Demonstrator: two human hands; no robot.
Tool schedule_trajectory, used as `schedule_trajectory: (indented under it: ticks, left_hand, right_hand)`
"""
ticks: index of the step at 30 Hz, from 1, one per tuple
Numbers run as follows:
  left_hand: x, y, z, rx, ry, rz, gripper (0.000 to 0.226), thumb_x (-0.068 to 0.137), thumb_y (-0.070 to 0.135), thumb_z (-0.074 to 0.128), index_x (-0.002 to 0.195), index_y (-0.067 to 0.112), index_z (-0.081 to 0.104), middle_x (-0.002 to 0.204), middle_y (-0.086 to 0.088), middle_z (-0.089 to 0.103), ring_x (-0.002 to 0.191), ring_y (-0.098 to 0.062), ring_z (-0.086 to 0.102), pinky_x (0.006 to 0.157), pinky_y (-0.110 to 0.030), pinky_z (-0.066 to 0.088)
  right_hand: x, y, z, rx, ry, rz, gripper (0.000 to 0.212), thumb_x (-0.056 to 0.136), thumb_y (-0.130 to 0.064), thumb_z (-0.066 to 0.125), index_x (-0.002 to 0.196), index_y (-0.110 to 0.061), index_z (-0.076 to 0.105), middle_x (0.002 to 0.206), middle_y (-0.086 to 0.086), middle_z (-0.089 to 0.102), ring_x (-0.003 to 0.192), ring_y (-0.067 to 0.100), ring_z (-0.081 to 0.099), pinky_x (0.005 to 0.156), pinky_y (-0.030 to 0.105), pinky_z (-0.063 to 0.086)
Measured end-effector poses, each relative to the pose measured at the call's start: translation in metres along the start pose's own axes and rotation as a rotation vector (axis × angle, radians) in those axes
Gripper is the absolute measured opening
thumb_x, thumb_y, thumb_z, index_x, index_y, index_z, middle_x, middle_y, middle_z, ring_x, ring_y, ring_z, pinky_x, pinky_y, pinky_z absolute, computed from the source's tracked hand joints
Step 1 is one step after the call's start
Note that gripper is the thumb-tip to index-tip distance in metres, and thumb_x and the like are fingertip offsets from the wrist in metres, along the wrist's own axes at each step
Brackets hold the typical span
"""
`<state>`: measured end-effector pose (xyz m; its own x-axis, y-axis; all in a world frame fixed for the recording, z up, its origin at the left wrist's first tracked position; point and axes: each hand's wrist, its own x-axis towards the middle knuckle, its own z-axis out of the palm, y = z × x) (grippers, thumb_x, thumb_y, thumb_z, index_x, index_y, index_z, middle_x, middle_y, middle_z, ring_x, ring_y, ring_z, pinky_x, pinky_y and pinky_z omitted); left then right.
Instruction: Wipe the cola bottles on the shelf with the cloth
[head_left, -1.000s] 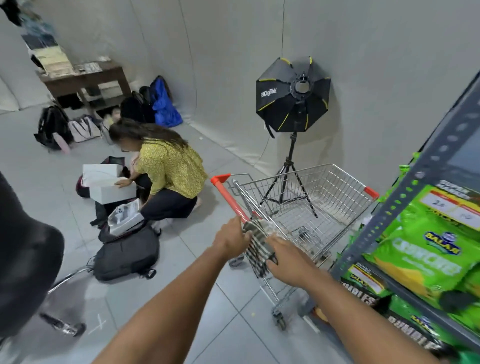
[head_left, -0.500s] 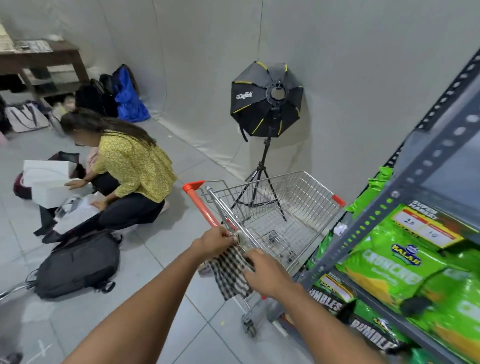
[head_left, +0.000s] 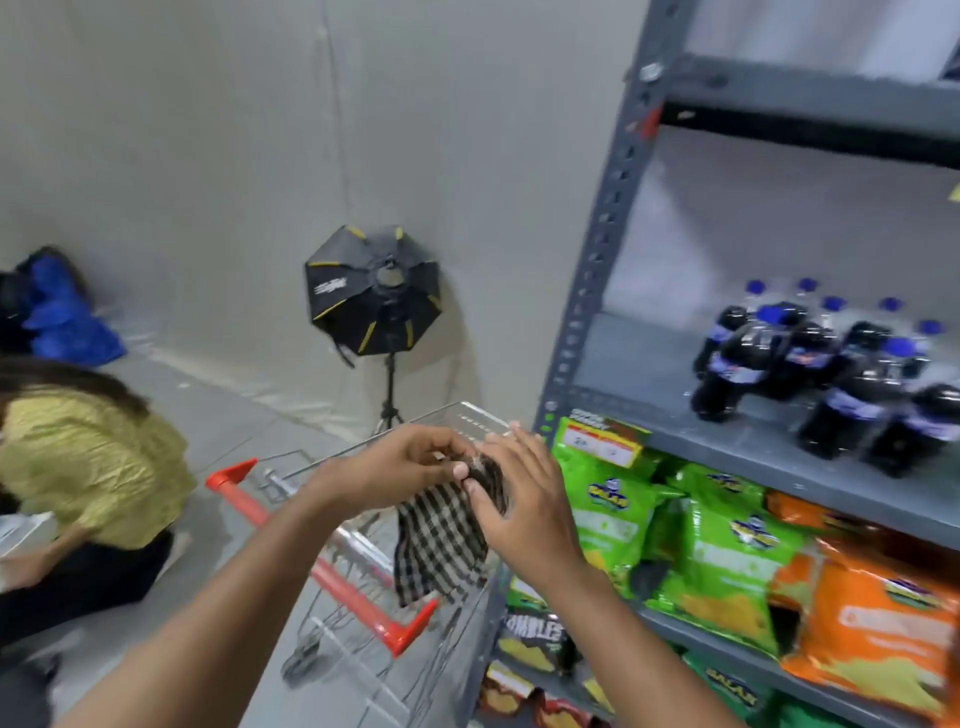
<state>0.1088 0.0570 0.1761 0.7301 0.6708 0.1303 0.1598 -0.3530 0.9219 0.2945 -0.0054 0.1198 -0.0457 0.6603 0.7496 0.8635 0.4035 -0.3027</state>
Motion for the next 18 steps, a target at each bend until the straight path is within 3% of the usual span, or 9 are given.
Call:
schedule_trajectory:
  ticks: [3,7,12,15,18]
  left_hand:
    - [0.023,0.027,0.024,0.031,-0.031,0.092,0.013,0.095,-0.009,0.059,0.105,-0.015,0.064,0.097,-0.019,0.069,0.091,-0.022,0.063,0.087,-0.034,0.051]
    - [0.057,0.051,0.069,0.07,-0.035,0.233,0.008,0.094,-0.001,0.065,0.1,-0.001,0.07,0.095,-0.02,0.073,0.089,-0.022,0.065,0.085,-0.042,0.052]
    - [0.088,0.073,0.135,-0.036,0.079,0.291,0.019,0.092,0.001,0.07,0.091,0.02,0.073,0.077,0.016,0.072,0.07,0.0,0.061,0.068,-0.022,0.046]
    - [0.098,0.09,0.177,-0.161,0.137,0.28,0.019,0.093,0.002,0.068,0.09,0.02,0.072,0.078,0.01,0.073,0.074,-0.004,0.063,0.071,-0.025,0.048]
    - [0.102,0.104,0.209,-0.245,0.097,0.269,0.013,0.096,0.011,0.067,0.092,0.023,0.072,0.088,-0.002,0.075,0.079,-0.012,0.066,0.073,-0.031,0.054]
  right_hand:
    - [-0.003,0.013,-0.047,-0.04,0.023,0.054,0.024,0.082,-0.023,0.075,0.104,-0.015,0.071,0.102,0.0,0.066,0.11,0.024,0.059,0.098,0.043,0.046]
    - [-0.016,0.023,-0.105,-0.04,0.148,0.302,0.019,0.08,-0.026,0.079,0.096,-0.018,0.075,0.097,-0.002,0.059,0.099,0.016,0.059,0.089,0.026,0.049]
    - [-0.036,0.029,-0.153,0.128,0.399,0.626,0.013,0.084,-0.029,0.078,0.091,-0.035,0.07,0.094,-0.016,0.067,0.091,-0.003,0.063,0.076,0.02,0.049]
    - [-0.049,0.029,-0.176,0.205,0.633,0.705,0.02,0.082,-0.032,0.081,0.091,-0.043,0.068,0.095,-0.022,0.07,0.09,-0.003,0.065,0.073,0.022,0.052]
    - [-0.068,0.031,-0.195,0.238,0.728,0.676,0.027,0.078,-0.04,0.082,0.099,-0.052,0.07,0.104,-0.025,0.071,0.098,-0.005,0.066,0.078,0.018,0.056]
